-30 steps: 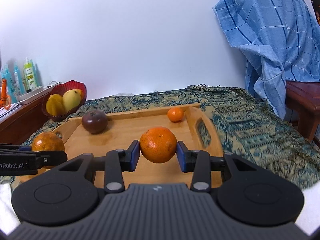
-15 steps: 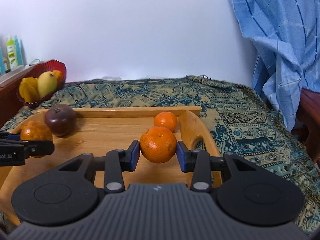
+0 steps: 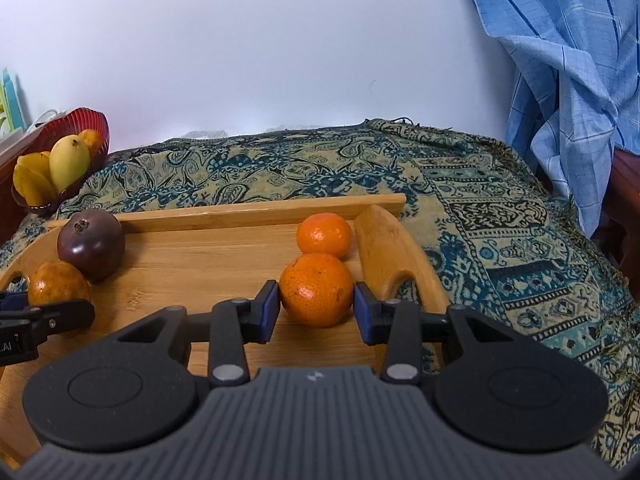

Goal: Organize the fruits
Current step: 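Lower the large orange and mandarin onto the tray and open both grippers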

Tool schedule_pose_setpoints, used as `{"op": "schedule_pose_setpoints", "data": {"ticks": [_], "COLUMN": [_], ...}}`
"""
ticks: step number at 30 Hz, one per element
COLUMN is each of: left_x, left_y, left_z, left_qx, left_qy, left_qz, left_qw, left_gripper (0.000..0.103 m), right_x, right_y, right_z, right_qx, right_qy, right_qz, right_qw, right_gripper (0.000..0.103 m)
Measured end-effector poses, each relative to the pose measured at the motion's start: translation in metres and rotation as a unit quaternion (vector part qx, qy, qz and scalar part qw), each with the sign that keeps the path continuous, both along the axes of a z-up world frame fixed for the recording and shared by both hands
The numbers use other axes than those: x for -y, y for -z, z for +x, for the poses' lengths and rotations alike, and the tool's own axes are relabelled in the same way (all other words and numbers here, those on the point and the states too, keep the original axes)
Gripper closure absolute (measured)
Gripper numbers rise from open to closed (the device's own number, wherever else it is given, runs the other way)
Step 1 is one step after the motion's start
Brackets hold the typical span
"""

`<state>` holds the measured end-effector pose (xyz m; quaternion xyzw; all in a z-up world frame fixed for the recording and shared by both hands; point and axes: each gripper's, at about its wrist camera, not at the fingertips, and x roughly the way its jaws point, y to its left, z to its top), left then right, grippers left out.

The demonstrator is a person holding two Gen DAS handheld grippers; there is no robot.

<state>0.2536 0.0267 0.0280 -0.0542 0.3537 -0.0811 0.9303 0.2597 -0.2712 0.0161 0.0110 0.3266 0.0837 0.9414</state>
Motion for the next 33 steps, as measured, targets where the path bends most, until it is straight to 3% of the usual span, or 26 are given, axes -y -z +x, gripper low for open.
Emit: {"op": "schedule_pose_setpoints", "data": {"ticks": [22,25,26,29,33], "left_x": [0.0004,-0.0003,-0.0008,-0.003,-0.0032], "left_y": [0.0022,0.0028,0.0032,0.0043,0.0048], "left_z": [0.0024,0.0034,0.0036,0.0042,0.0036], "left_qx": [0.006,0.003,0.002,0.002,0.005], "left_qy": [0.007,0.001,-0.001,-0.008,-0.014], "left_qz": [-0.008,-0.006,-0.004,-0.001,0.009], "left_qw": [0.9999,1.0,1.0,1.0,0.9999], "left_gripper": [0.054,0.045,0.04,0.039,0.04], "right_x": [0.0045,0.0034,0.0033,0.0034,0.0033], "right_y": [-0.0005,-0.0007,-0.0009,-0.0012,-0.0014], "right_z": [0.0045,0.0047,0.0047,0.0045,0.0033], "right_qx": [-0.003,-0.005,-0.005,-0.008,-0.006], "right_qy": [0.016,0.015,0.014,0.014,0.018], "right_qz": [0.002,-0.003,-0.004,-0.005,-0.006], "right_qw": [1.0,1.0,1.0,1.0,1.0], "right_gripper": [0.054,0.047,0.047,0.047,0.059]}}
